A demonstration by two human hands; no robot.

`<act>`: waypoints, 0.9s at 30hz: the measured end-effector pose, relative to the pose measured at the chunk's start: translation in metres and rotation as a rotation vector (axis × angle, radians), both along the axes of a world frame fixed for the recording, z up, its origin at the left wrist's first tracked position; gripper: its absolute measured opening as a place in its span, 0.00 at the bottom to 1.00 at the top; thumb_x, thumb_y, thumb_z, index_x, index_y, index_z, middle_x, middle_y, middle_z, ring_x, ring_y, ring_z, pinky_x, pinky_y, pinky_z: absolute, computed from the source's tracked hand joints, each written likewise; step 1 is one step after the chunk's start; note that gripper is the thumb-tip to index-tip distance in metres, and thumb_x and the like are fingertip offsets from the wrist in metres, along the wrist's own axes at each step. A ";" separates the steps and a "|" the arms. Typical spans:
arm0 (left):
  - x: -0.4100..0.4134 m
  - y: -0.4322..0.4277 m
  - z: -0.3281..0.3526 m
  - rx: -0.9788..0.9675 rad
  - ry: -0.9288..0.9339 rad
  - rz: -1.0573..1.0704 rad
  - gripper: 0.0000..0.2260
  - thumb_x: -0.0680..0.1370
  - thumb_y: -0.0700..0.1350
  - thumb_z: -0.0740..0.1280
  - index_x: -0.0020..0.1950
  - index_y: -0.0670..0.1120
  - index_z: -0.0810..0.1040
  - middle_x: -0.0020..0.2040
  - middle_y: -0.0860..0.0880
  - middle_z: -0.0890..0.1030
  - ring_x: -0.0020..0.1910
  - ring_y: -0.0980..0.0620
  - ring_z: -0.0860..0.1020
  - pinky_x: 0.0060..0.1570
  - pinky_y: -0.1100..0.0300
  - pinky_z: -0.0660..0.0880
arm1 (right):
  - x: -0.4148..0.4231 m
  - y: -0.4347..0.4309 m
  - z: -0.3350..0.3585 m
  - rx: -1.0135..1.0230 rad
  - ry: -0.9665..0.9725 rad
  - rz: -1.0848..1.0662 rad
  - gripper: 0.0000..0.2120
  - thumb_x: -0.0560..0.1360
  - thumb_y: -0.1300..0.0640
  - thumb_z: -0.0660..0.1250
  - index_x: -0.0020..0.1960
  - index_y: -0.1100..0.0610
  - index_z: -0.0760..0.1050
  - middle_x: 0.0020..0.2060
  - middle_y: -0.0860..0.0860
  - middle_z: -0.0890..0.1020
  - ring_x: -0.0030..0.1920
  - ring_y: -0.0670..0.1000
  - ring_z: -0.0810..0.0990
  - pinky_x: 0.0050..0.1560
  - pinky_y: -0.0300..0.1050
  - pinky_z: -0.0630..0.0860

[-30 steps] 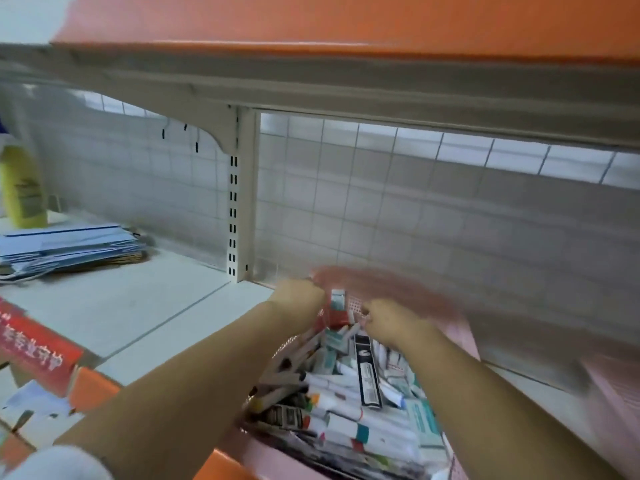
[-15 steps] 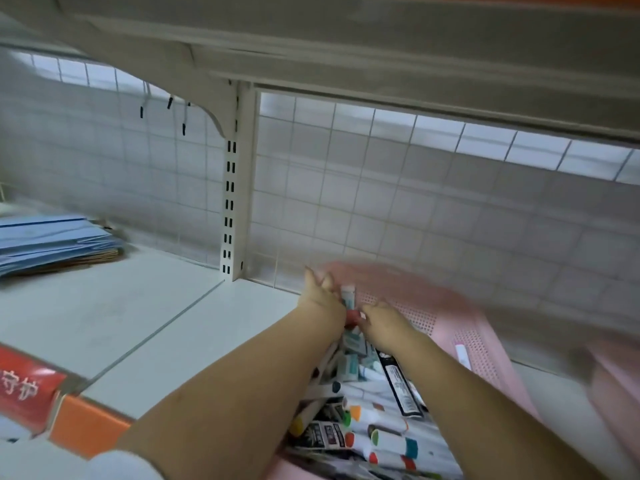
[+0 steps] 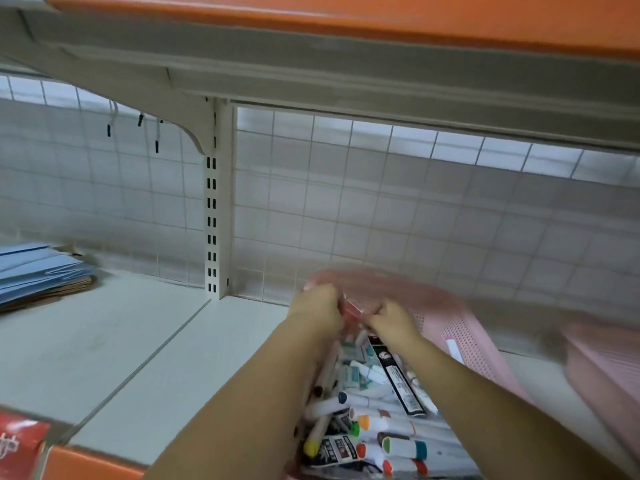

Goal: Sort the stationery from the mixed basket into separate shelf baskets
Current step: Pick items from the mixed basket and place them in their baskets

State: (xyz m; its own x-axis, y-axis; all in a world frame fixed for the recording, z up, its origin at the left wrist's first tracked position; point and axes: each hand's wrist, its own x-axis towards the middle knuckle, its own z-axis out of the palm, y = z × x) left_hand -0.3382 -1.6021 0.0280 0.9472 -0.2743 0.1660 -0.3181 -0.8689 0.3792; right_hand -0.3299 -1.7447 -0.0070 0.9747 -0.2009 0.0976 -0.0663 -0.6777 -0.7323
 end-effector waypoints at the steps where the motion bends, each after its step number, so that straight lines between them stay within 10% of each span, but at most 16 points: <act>1: 0.001 0.003 0.001 -0.129 0.031 0.018 0.11 0.72 0.44 0.70 0.53 0.47 0.76 0.52 0.47 0.80 0.49 0.48 0.76 0.45 0.61 0.68 | -0.002 -0.002 0.007 0.125 0.001 -0.022 0.06 0.74 0.61 0.67 0.42 0.56 0.70 0.32 0.51 0.78 0.34 0.51 0.78 0.31 0.39 0.71; 8: 0.003 0.012 0.004 -0.649 0.169 -0.032 0.07 0.71 0.33 0.68 0.42 0.44 0.77 0.35 0.49 0.77 0.34 0.53 0.74 0.28 0.66 0.68 | -0.021 0.004 0.049 0.916 0.022 0.054 0.15 0.74 0.74 0.60 0.58 0.63 0.65 0.38 0.62 0.78 0.32 0.53 0.80 0.28 0.39 0.78; 13: 0.001 0.013 0.009 -0.805 0.094 -0.062 0.12 0.74 0.35 0.65 0.57 0.40 0.78 0.49 0.45 0.81 0.48 0.48 0.78 0.48 0.58 0.74 | -0.048 -0.002 0.065 0.906 0.137 0.183 0.07 0.75 0.74 0.58 0.48 0.66 0.72 0.42 0.59 0.80 0.41 0.53 0.80 0.39 0.37 0.80; 27: -0.065 -0.049 0.094 -0.485 -0.100 -0.526 0.13 0.72 0.39 0.70 0.52 0.53 0.76 0.40 0.57 0.79 0.38 0.60 0.77 0.41 0.70 0.71 | -0.132 -0.104 0.095 0.770 -0.217 0.016 0.17 0.72 0.77 0.57 0.41 0.59 0.77 0.35 0.54 0.82 0.29 0.48 0.80 0.29 0.37 0.76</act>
State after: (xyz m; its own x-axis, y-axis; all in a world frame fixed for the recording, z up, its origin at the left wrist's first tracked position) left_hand -0.4032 -1.6509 0.1216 0.6838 -0.5633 0.4638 -0.7014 -0.3325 0.6304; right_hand -0.4617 -1.8482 0.0878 0.9533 -0.2751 0.1250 0.1367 0.0237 -0.9903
